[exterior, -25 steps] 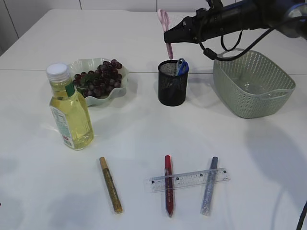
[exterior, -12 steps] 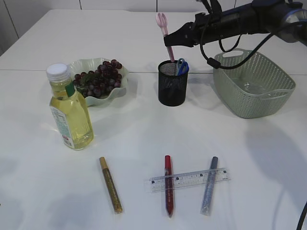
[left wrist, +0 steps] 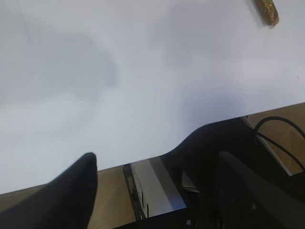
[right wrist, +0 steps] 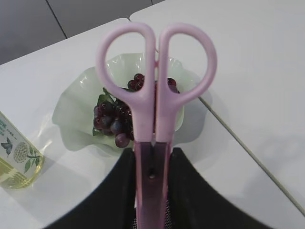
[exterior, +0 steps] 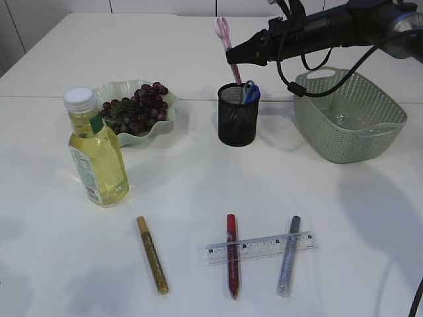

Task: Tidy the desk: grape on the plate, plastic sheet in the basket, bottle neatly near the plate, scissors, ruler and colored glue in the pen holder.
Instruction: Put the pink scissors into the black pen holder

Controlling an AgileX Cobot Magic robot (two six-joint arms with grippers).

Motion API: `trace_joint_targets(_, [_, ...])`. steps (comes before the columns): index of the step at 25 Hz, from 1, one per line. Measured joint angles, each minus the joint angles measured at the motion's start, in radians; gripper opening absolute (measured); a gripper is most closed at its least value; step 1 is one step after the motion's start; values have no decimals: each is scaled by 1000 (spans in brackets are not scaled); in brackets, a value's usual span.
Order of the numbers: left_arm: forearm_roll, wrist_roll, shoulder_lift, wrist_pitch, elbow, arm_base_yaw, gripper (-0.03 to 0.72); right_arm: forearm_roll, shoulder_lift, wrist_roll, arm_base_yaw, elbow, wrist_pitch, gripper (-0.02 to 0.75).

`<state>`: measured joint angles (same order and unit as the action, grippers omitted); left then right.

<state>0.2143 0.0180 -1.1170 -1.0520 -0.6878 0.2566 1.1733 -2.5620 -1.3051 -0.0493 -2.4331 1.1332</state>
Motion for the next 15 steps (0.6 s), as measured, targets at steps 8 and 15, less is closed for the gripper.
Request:
trace_joint_targets(8, [0, 0, 0, -2, 0, 0, 559, -11, 0, -2, 0, 0, 2, 172])
trace_joint_targets(15, [0, 0, 0, -4, 0, 0, 559, -41, 0, -2, 0, 0, 8, 176])
